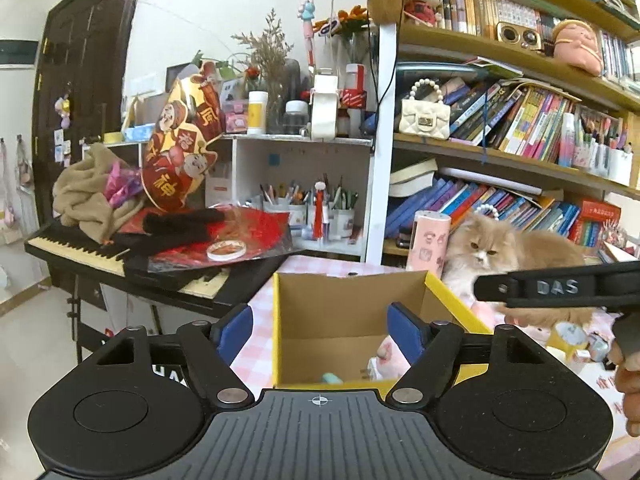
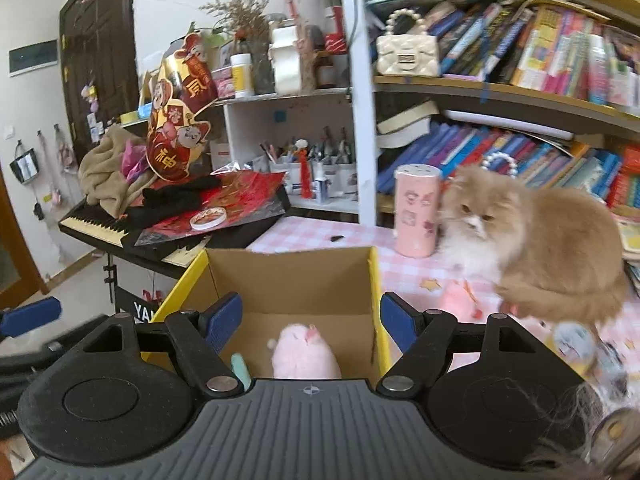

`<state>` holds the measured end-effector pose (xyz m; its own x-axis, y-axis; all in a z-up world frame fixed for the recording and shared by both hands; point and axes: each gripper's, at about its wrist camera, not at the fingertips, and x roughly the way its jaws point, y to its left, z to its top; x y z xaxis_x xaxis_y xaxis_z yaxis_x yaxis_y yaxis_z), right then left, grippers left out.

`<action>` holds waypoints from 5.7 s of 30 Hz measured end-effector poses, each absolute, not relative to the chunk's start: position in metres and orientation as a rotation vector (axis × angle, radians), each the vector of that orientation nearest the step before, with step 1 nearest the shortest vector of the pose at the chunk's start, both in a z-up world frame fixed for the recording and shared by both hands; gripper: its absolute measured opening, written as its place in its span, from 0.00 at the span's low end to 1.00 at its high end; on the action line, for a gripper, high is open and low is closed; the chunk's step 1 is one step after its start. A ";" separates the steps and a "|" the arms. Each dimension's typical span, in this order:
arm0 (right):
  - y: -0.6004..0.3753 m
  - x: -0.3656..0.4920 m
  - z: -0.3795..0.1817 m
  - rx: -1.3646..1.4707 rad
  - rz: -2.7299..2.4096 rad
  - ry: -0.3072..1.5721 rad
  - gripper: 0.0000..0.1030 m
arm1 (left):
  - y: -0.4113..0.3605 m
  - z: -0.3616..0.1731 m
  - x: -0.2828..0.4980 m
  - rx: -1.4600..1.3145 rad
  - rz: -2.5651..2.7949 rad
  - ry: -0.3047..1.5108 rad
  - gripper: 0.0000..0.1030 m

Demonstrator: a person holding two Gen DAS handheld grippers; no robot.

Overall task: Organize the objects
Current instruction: 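Open right tool to drop plush pig while left tool releases blue item into box, then move both open tools back from the box toward the table items, then grasp white staples box with left tool while right tool grasps black binder clip, then carry staples box in left tool while right tool carries binder clip over yellow box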

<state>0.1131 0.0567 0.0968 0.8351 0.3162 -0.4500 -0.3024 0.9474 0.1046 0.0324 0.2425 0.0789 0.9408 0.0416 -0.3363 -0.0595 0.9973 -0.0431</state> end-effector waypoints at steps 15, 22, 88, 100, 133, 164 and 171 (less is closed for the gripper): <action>0.054 0.014 0.036 -0.091 0.266 0.592 0.72 | 0.230 0.040 -0.033 -0.027 0.018 0.481 0.74; 0.052 -0.011 0.007 -0.107 0.272 0.683 0.72 | 0.225 0.021 -0.052 -0.033 0.008 0.545 0.74; -0.284 0.198 -0.051 0.127 -0.172 0.771 0.35 | -0.133 -0.033 0.201 0.132 -0.226 0.756 0.48; -0.293 0.210 -0.053 0.154 -0.138 0.755 0.11 | -0.136 -0.035 0.197 0.109 -0.294 0.759 0.27; -0.079 0.055 -0.010 -0.036 0.249 0.789 0.10 | 0.091 -0.002 0.030 -0.093 -0.137 0.710 0.27; 0.063 0.009 0.004 -0.116 0.407 0.727 0.10 | 0.208 0.018 -0.029 -0.120 -0.012 0.584 0.27; 0.072 0.033 0.027 -0.109 0.430 0.667 0.10 | 0.214 0.047 -0.006 -0.114 -0.010 0.483 0.27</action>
